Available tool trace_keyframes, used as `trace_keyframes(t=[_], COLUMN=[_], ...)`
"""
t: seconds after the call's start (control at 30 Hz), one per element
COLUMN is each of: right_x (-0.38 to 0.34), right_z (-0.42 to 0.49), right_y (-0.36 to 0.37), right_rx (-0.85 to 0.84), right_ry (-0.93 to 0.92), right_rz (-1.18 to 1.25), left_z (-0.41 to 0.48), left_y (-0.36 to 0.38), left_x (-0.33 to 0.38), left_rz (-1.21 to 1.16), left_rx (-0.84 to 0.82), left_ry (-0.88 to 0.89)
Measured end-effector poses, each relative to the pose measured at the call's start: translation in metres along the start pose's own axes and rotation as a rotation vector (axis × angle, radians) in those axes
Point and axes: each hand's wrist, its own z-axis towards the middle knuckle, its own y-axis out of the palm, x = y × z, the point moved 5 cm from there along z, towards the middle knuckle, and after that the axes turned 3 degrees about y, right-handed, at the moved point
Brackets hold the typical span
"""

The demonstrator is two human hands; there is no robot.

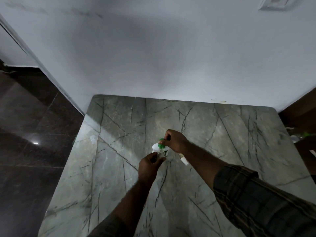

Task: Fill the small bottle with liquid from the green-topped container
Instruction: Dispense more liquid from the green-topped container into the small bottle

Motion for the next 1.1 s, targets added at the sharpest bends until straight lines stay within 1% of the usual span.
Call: trace_keyframes(t=[0.2, 0.37, 0.57, 0.77, 0.93, 1.1], right_x=[0.011, 0.005, 0.012, 0.003, 0.011, -0.001], right_z=[-0.001, 0.003, 0.000, 0.001, -0.005, -0.001], right_y=[0.013, 0.004, 0.014, 0.003, 0.014, 0.002], right_rx=[-0.008, -0.009, -0.017, 0.012, 0.007, 0.023], right_ry=[0.037, 0.039, 0.050, 0.052, 0.039, 0.034], right_rz=[0.017, 0.011, 0.033, 0.040, 0.044, -0.003], left_z=[0.001, 0.002, 0.002, 0.004, 0.003, 0.005], left_y=[-0.001, -0.001, -0.001, -0.002, 0.002, 0.001], left_x=[-0.007, 0.000, -0.005, 0.006, -0.003, 0.002], left_rz=[0.033, 0.022, 0.018, 0.039, 0.015, 0.009], left_rx=[-0.011, -0.016, -0.026, -0.014, -0.023, -0.028], left_ry=[-0.001, 0.022, 0.034, 0.086, 0.057, 0.055])
